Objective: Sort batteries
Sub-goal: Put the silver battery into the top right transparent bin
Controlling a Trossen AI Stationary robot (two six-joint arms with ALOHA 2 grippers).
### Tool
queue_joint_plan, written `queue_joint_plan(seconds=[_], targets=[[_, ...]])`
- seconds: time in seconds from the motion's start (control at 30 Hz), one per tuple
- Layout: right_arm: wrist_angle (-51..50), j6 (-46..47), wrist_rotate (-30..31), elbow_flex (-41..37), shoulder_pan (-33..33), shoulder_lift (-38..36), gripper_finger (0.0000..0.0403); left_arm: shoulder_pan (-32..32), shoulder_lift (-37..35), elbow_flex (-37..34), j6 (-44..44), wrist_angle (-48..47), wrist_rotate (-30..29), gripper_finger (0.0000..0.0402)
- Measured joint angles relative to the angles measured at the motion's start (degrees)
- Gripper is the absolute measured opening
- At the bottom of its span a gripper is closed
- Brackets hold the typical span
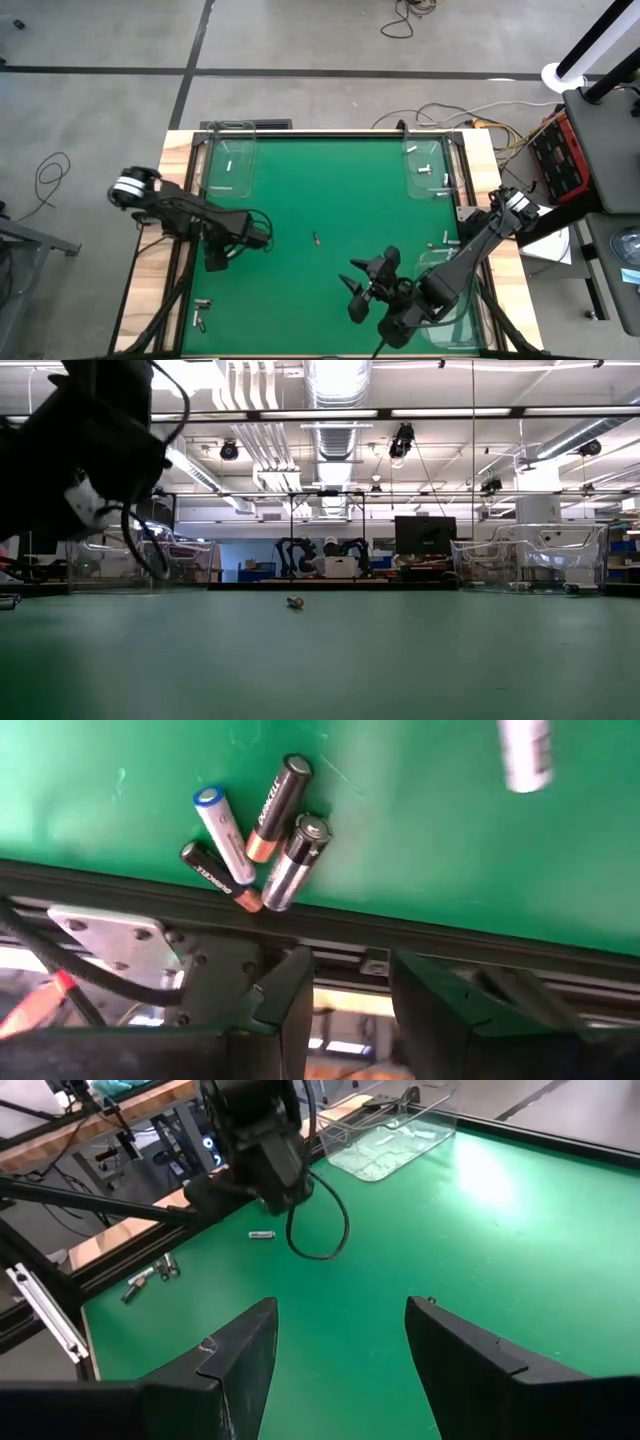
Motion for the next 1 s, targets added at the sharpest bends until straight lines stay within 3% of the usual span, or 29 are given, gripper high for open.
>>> queue_joint_plan(seconds=[0.23,0.6,0.83,1.0], targets=[[-0.4,1.3,0.0,0.0,0.0,-0.7,0.0210,0.0,5.5,-1.0,2.0,3.1,-8.1,0.0114],[-0.4,3.1,0.0,0.0,0.0,-0.8,0.0206,-0.1,5.3,-7.6,1.7,10.2,-3.4,0.0114],[-0.5,3.0,0.0,0.0,0.0,-1.5,0.0206,-1.3,5.3,-8.0,-1.5,11.8,-1.4,0.0113],[-0.7,-0.4,-0.1,0.0,0.0,-4.5,0.0206,-2.8,5.3,-8.2,-2.6,12.6,0.8,0.0058]])
